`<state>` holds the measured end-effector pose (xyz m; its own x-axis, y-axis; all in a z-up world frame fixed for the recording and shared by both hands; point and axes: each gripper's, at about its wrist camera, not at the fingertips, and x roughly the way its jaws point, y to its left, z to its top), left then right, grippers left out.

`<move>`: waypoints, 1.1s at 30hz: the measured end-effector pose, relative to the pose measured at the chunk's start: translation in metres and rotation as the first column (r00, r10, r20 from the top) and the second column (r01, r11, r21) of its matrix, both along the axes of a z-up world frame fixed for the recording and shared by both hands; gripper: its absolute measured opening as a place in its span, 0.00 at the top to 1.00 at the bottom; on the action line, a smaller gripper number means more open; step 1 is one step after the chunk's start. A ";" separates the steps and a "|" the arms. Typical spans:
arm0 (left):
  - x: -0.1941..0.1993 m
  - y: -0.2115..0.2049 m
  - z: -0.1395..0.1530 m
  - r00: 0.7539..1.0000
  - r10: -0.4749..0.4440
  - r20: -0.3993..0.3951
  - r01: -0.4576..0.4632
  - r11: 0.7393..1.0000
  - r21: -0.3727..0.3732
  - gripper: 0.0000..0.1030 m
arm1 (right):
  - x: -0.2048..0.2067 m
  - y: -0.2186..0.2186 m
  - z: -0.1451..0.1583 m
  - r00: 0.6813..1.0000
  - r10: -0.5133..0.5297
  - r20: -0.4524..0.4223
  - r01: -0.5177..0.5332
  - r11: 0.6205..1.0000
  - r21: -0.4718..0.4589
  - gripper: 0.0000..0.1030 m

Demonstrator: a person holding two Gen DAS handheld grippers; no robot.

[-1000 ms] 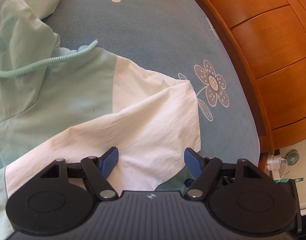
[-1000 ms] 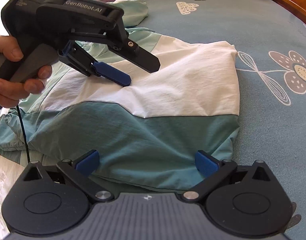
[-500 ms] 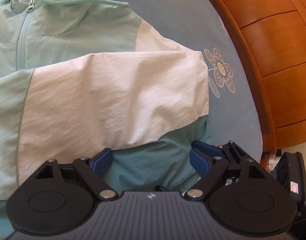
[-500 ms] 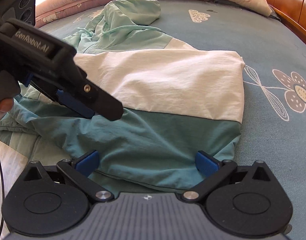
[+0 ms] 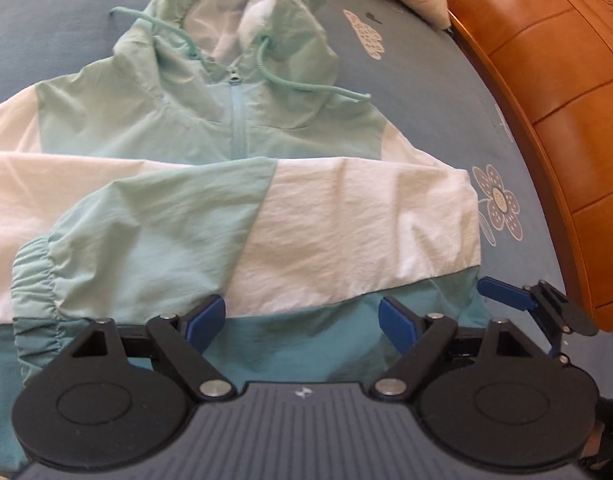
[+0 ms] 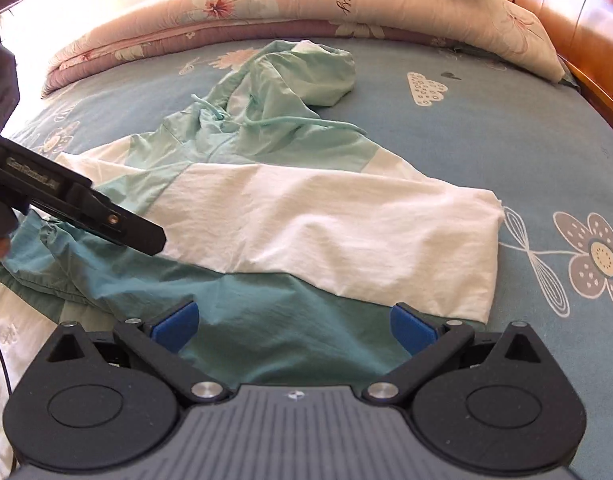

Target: Fold clothes

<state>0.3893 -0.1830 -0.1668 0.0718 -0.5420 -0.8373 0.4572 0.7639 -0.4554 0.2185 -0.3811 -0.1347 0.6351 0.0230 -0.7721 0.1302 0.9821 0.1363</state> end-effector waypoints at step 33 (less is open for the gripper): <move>0.010 0.066 0.018 0.992 0.122 0.024 -0.118 0.983 -0.142 0.21 | 0.047 0.077 -0.001 0.993 -0.092 -0.074 0.096 0.993 0.061 0.00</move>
<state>0.3997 -0.1170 -0.1492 0.1694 -0.6398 -0.7497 0.3824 0.7437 -0.5483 0.2659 -0.3037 -0.1354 0.5803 0.0166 -0.8142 0.2333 0.9545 0.1857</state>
